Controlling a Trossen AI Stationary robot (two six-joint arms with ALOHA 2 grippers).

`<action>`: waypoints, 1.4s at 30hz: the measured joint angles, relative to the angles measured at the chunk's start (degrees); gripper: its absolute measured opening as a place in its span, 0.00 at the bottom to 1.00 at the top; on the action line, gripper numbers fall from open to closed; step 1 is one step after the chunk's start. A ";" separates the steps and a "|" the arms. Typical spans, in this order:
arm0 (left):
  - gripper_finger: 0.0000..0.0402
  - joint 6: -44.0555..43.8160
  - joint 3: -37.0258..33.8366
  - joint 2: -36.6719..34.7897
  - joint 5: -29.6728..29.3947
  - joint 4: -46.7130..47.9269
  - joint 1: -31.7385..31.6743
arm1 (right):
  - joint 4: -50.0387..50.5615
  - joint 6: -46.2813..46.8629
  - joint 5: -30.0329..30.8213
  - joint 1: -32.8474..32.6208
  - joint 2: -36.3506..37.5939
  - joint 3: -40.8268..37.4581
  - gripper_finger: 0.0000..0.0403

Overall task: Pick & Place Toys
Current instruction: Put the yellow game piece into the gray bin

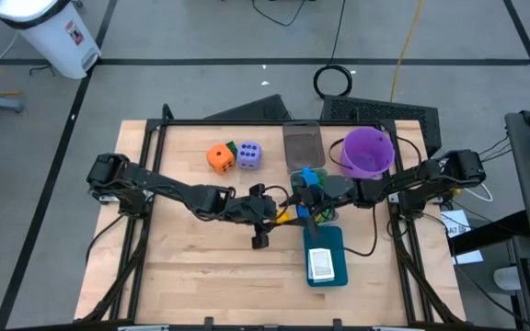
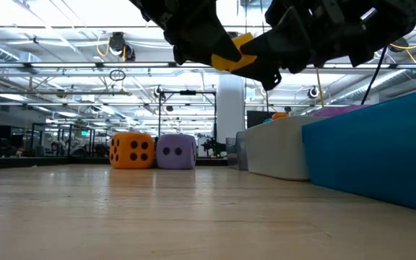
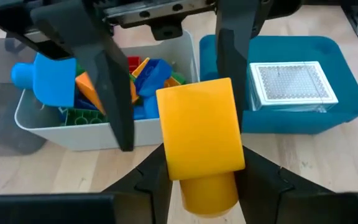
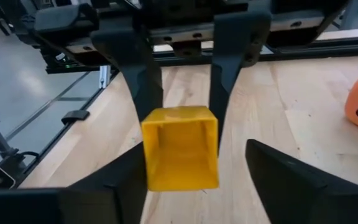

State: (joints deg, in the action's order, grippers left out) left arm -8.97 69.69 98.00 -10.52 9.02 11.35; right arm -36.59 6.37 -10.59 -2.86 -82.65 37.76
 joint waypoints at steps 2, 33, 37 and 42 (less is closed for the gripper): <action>0.37 -0.03 0.00 0.00 -0.01 0.02 -0.03 | -0.52 0.00 -0.21 -0.02 0.00 0.00 0.56; 0.82 -1.20 -0.07 -0.04 -0.02 3.38 -0.15 | 38.28 4.00 7.73 1.62 20.13 0.00 0.22; 0.81 -1.20 -0.07 -0.02 -0.04 3.13 -0.15 | 45.23 6.75 7.61 0.70 20.44 -0.05 0.22; 0.79 -1.22 -0.07 -0.02 -0.04 2.61 -0.15 | 44.72 6.26 7.58 -0.28 17.67 -1.06 0.23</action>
State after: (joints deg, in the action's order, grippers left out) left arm -10.20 69.63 97.97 -10.57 11.63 11.20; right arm 8.12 12.63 -3.01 -3.14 -64.99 36.69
